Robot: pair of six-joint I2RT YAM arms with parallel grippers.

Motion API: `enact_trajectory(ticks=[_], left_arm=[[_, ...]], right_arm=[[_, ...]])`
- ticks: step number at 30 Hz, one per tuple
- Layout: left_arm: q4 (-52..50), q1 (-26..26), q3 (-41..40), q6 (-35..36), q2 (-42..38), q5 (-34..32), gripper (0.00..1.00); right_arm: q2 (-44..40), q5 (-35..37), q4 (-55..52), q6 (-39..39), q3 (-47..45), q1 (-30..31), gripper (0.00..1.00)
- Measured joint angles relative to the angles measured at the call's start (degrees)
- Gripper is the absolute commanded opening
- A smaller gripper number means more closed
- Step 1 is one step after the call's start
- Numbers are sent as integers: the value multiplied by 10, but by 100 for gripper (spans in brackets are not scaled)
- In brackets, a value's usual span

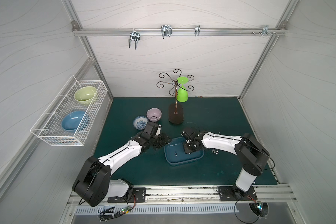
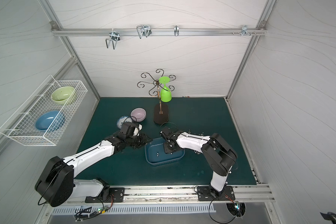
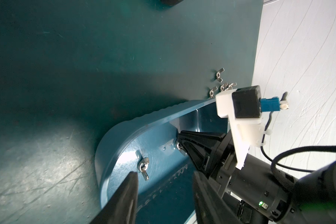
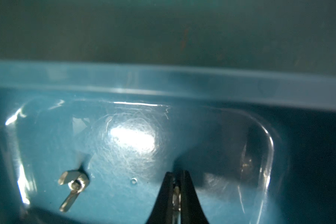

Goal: Take out the wing nut from the storage box
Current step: Pick up the wing nut from the storage box.

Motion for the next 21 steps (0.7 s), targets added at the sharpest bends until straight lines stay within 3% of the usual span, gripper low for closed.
enact_trajectory(ticks=[13,21], left_arm=[[-2,0,2,2,1,7,49],[-17,0,61,8,16,13,48]], right_arm=[[-45,7,-9,-17,14,-3,0],[-99,17,-21,-44,35,-45,0]])
